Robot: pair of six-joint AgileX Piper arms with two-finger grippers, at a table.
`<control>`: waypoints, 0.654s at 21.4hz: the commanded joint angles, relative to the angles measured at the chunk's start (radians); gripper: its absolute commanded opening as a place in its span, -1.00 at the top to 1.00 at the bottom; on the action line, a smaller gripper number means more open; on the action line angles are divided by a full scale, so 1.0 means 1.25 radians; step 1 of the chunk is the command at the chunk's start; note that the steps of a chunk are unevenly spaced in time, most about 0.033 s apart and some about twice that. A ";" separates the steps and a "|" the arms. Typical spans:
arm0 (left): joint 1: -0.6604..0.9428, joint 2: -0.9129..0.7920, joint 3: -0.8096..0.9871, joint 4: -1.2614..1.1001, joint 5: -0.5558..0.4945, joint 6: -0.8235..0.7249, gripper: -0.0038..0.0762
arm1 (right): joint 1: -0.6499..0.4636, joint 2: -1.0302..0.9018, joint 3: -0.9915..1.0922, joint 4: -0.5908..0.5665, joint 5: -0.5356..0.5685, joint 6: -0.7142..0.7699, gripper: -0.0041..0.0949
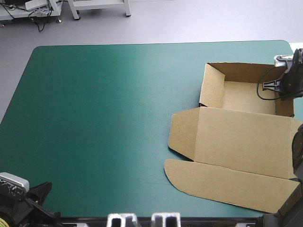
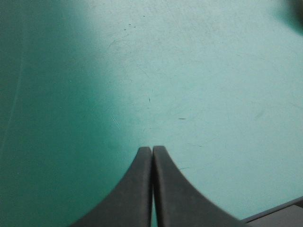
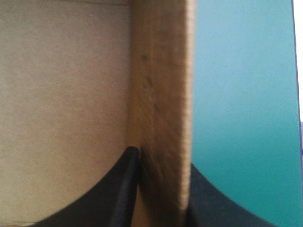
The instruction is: Fold the box
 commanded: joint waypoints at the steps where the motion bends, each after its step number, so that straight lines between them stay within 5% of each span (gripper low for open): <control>1: -0.003 0.013 -0.017 0.000 0.025 -0.008 0.93 | -0.005 -0.006 -0.020 -0.072 -0.007 -0.007 0.04; 8: -0.003 0.013 -0.017 0.015 0.025 -0.008 0.93 | -0.005 -0.030 -0.093 -0.081 0.070 0.017 -0.06; 12: -0.003 0.013 -0.017 0.010 -0.007 0.059 0.93 | -0.005 -0.190 -0.111 0.159 0.070 0.024 -0.04; 14: -0.003 0.013 -0.017 0.010 -0.017 0.095 0.93 | -0.005 -0.275 -0.092 0.242 0.070 0.017 0.23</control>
